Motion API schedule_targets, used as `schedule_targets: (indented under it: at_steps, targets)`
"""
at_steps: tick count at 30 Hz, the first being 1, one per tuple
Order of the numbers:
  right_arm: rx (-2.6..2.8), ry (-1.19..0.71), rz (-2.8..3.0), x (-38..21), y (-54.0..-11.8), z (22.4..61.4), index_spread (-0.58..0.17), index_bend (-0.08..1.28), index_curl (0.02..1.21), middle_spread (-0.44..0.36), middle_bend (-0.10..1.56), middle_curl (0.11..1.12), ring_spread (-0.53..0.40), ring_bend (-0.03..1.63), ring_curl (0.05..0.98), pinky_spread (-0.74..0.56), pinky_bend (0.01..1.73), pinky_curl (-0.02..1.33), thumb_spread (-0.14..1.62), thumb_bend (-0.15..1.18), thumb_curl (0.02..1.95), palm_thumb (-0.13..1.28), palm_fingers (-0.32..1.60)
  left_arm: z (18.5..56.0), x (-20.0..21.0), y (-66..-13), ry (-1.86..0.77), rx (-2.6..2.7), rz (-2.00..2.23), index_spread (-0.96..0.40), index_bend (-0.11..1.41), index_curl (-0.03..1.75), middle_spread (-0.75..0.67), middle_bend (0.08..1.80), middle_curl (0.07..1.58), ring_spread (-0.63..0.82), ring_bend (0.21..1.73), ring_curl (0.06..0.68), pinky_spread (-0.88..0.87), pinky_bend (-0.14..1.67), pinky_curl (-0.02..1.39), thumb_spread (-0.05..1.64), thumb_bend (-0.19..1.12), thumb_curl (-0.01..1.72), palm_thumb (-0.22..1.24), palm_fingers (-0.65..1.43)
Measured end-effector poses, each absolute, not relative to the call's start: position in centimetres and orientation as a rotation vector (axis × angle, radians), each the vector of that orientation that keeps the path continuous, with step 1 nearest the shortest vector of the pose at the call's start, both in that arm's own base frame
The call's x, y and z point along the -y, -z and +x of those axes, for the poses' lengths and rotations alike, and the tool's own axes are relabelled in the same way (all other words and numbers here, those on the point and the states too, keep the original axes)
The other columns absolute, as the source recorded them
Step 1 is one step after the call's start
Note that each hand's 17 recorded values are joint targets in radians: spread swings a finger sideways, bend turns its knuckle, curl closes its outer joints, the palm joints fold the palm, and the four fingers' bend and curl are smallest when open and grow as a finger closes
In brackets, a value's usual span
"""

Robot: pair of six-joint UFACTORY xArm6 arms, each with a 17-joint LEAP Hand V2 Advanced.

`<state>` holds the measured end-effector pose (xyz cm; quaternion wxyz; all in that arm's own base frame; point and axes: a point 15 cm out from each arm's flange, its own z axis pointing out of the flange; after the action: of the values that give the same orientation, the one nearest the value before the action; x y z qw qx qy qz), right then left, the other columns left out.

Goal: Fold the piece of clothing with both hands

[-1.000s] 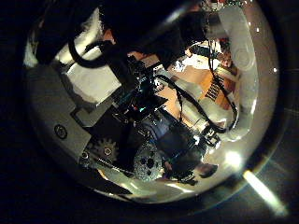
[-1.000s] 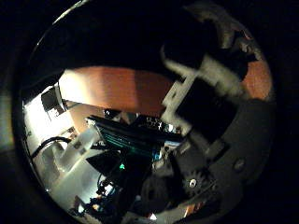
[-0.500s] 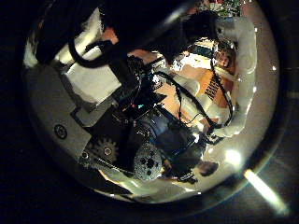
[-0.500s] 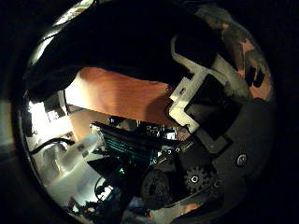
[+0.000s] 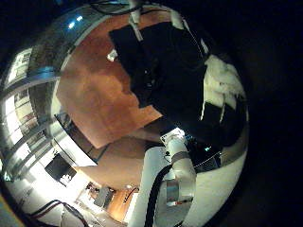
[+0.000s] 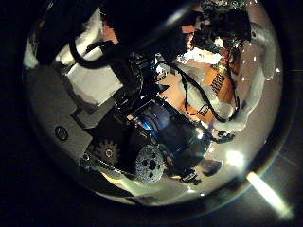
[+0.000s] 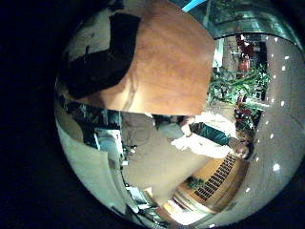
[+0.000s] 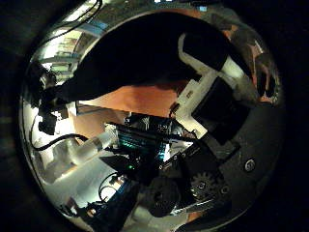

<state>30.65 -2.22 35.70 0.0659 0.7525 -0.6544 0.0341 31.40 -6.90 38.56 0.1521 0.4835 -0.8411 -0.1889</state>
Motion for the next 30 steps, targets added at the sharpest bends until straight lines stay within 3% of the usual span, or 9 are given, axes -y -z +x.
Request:
schedule_targets:
  at_steps: [5,11,24,26,28,29,30]
  targets:
    - [1.946,-0.051,2.239,2.2,-35.0,34.9,-0.412,0.83,1.07,-0.19,1.15,0.94,-0.219,1.34,0.728,-0.21,1.29,0.8,1.23,-0.01,0.64,0.96,1.05,35.8,6.8,-36.7,0.526,2.416,1.453,-0.6,0.23,1.55,-0.66,0.87,1.12,-0.43,1.42,0.536,-0.55,1.26,0.7,1.09,-0.01,0.68,0.78,1.09]
    - [1.87,0.055,2.173,2.4,-30.4,41.4,-0.413,0.82,1.08,-0.191,1.15,0.94,-0.223,1.34,0.739,-0.22,1.29,0.83,1.23,-0.01,0.64,0.96,1.02,42.1,7.6,-32.1,0.518,2.416,1.539,-0.59,0.22,1.55,-0.66,0.86,1.13,-0.42,1.42,0.537,-0.56,1.26,0.71,1.09,-0.01,0.68,0.78,1.06]
    - [1.803,0.158,2.113,2.2,-20.6,52.0,-0.429,0.77,1.1,-0.197,1.14,0.96,-0.236,1.35,0.757,-0.24,1.26,0.86,1.27,-0.02,0.59,0.89,0.93,50.8,8.0,-22.8,0.573,2.483,1.648,-0.56,0.19,1.53,-0.66,0.82,1.13,-0.43,1.37,0.531,-0.58,1.16,0.72,1.04,-0.03,0.6,0.71,1.0]
    - [1.816,0.16,2.099,2.5,-19.4,52.6,-0.434,0.7,1.09,-0.197,1.11,0.94,-0.235,1.35,0.751,-0.27,1.23,0.84,1.28,-0.03,0.56,0.84,0.88,52.1,7.4,-21.7,0.587,2.509,1.677,-0.56,0.18,1.51,-0.66,0.81,1.11,-0.45,1.32,0.522,-0.59,1.11,0.72,1.03,-0.04,0.58,0.66,0.91]
    - [1.848,0.125,2.113,2.8,-19.0,53.8,-0.438,0.59,1.05,-0.204,1.04,0.9,-0.242,1.36,0.742,-0.31,1.2,0.82,1.29,-0.03,0.53,0.81,0.77,53.0,6.7,-20.9,0.598,2.516,1.716,-0.55,0.16,1.46,-0.65,0.76,1.09,-0.46,1.27,0.52,-0.6,1.07,0.72,1.03,-0.05,0.55,0.59,0.7]
    - [1.868,0.101,2.125,3.0,-18.8,54.5,-0.431,0.45,1.01,-0.204,0.99,0.89,-0.248,1.36,0.736,-0.34,1.19,0.82,1.3,-0.03,0.52,0.78,0.59,53.5,6.5,-20.6,0.594,2.519,1.734,-0.54,0.13,1.42,-0.63,0.69,1.07,-0.46,1.27,0.522,-0.59,1.06,0.72,1.03,-0.06,0.54,0.56,0.57]
    - [1.891,0.073,2.14,3.2,-18.9,55.3,-0.429,0.42,1.01,-0.204,0.98,0.88,-0.248,1.37,0.74,-0.35,1.2,0.82,1.3,-0.03,0.51,0.77,0.58,53.9,6.2,-20.5,0.589,2.521,1.756,-0.53,0.09,1.39,-0.6,0.61,1.05,-0.45,1.27,0.521,-0.59,1.07,0.73,1.04,-0.06,0.53,0.53,0.43]
